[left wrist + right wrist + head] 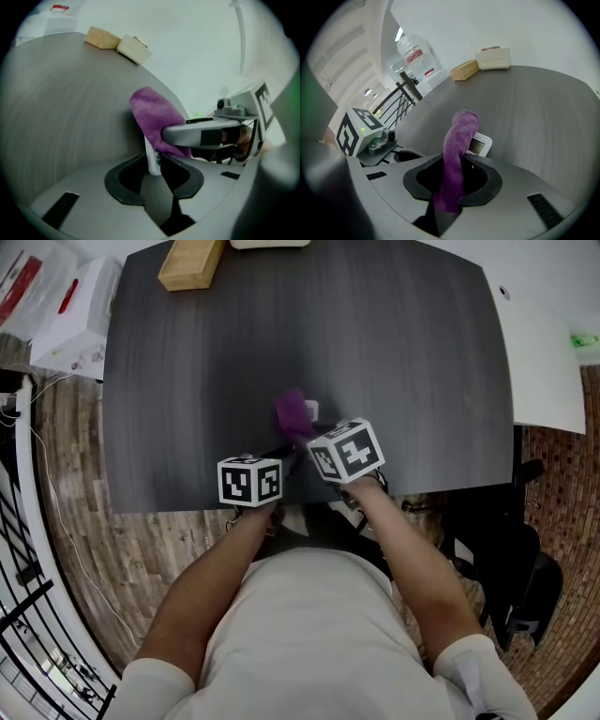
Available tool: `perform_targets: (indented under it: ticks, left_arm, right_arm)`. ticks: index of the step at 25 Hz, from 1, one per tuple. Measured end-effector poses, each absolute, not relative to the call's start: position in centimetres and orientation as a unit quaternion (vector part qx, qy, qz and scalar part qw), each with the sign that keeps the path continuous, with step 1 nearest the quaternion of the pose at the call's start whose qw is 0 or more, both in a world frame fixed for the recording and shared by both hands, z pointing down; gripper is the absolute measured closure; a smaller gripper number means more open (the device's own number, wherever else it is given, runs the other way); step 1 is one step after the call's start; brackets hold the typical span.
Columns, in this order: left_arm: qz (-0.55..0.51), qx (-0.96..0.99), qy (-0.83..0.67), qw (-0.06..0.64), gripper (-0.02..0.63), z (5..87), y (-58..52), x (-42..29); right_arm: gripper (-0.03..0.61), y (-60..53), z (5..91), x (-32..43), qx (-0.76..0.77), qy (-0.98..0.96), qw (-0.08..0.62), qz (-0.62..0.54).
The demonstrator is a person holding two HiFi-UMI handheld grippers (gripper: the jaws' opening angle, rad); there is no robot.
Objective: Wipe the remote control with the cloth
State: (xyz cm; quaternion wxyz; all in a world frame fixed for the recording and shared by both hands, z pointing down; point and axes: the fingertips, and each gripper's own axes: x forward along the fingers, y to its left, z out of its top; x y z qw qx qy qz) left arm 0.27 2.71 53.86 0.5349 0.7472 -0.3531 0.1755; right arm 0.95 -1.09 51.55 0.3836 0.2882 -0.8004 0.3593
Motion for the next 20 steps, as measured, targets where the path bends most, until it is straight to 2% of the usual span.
perform_targets:
  ticks: [20]
  left_arm:
    - [0.169,0.749,-0.359,0.53,0.515,54.0,2.6,0.5]
  right_arm:
    - [0.482,-2.7,51.5,9.0,0.399,-0.759,0.37,0.357]
